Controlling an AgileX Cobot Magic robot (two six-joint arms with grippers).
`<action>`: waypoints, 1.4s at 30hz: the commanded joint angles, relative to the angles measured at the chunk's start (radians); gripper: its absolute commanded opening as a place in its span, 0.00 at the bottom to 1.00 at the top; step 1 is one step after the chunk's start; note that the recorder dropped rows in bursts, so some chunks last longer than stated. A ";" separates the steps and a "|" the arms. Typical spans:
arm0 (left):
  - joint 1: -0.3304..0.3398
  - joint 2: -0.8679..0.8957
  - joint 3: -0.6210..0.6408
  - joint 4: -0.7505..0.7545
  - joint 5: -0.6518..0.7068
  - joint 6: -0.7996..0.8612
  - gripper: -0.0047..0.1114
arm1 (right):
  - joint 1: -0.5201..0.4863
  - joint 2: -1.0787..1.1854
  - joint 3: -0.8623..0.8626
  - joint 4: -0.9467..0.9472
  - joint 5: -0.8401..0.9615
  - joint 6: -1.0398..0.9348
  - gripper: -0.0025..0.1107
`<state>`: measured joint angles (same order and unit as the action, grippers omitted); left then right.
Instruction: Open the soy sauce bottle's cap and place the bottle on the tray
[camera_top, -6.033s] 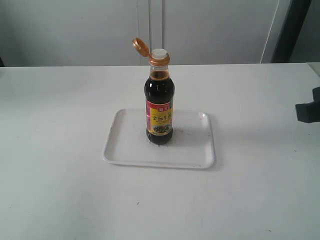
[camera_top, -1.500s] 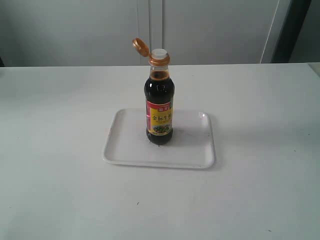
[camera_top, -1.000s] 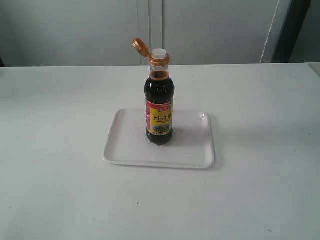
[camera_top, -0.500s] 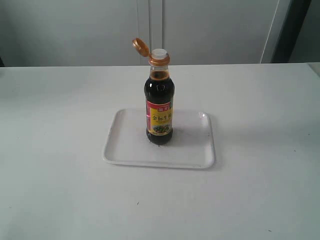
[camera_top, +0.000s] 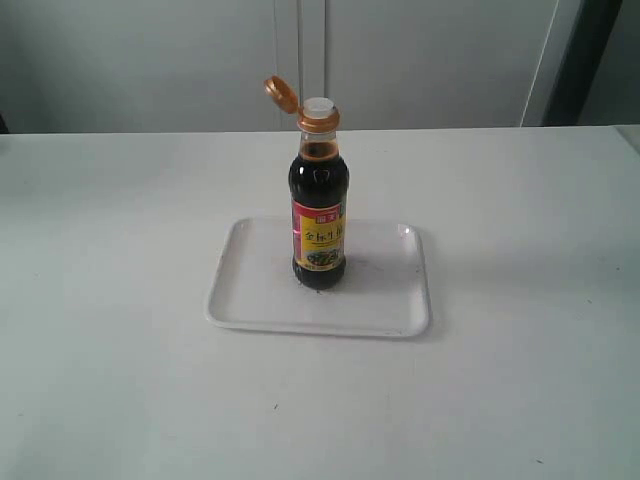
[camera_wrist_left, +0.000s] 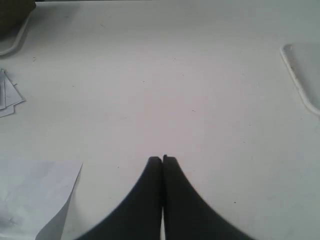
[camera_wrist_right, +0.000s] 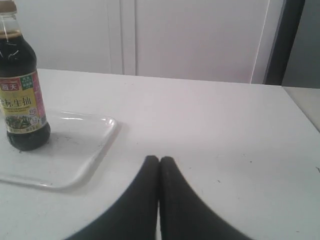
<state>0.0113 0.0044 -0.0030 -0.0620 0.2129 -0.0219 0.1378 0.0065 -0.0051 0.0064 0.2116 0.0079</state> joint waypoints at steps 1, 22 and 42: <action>0.001 -0.004 0.003 -0.014 -0.004 -0.001 0.04 | -0.005 -0.006 0.005 -0.006 0.013 -0.008 0.02; 0.001 -0.004 0.003 -0.013 -0.004 -0.001 0.04 | -0.005 -0.006 0.005 -0.006 0.131 -0.008 0.02; 0.001 -0.004 0.003 -0.013 -0.004 -0.001 0.04 | -0.005 -0.006 0.005 -0.006 0.131 -0.008 0.02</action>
<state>0.0113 0.0044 -0.0030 -0.0620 0.2109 -0.0219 0.1378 0.0065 -0.0026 0.0000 0.3433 0.0079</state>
